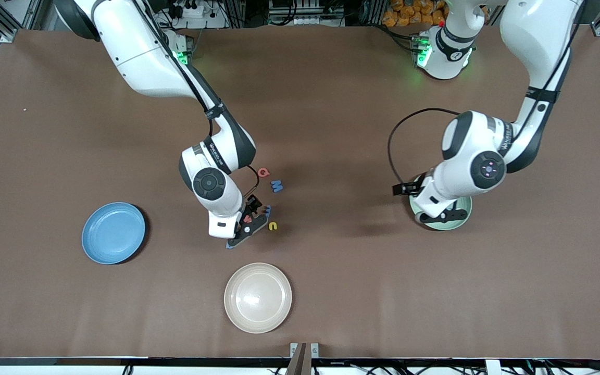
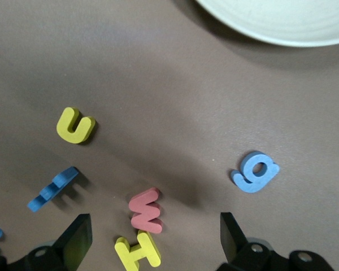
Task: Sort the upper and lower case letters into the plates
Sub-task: 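Grasp the pink letter with the right gripper and carry it toward the blue plate, then drop the pink letter into the blue plate while the left gripper reaches letters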
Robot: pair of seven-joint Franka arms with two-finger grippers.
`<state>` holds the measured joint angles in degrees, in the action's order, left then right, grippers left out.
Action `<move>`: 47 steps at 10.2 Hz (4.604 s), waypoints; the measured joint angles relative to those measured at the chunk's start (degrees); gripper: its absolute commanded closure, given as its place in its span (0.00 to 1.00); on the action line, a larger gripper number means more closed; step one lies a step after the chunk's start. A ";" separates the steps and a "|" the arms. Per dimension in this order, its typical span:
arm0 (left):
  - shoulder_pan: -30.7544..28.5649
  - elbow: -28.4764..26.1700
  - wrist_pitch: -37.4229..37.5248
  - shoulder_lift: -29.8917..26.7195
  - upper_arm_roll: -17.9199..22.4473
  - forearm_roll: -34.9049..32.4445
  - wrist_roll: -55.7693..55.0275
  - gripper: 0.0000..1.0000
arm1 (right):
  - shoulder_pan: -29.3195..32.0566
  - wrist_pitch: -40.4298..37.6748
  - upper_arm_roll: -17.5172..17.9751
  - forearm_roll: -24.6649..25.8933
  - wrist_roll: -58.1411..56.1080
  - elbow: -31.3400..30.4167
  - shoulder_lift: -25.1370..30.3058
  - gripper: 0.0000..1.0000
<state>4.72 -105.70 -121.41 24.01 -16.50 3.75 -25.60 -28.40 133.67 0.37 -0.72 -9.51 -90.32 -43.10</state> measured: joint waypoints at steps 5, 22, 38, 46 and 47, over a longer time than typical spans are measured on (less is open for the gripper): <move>4.43 9.96 0.03 8.93 0.05 0.00 -9.87 0.00 | -0.41 5.83 0.07 1.24 -0.15 -3.35 -1.24 0.00; 13.84 18.41 -14.64 17.00 0.33 0.00 -18.65 0.00 | 15.69 -3.07 -1.30 2.21 -6.80 0.06 6.53 1.00; 47.70 26.62 -25.62 27.09 19.74 -11.65 -26.64 0.00 | 27.81 -11.14 -6.43 4.70 -8.98 -1.90 7.18 0.00; 48.45 28.76 -11.12 24.33 18.51 -0.21 -53.47 0.00 | 27.76 -11.14 -6.34 4.70 -8.98 -1.92 7.09 0.00; 48.49 28.98 -11.46 24.52 18.34 -0.21 -56.46 0.00 | 27.75 -11.14 -6.33 4.70 -8.98 -1.92 7.09 0.00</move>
<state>53.21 -76.72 -132.87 48.52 1.84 3.54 -82.05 -0.66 122.54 -5.96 3.97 -18.49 -92.23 -36.01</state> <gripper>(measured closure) 0.000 0.000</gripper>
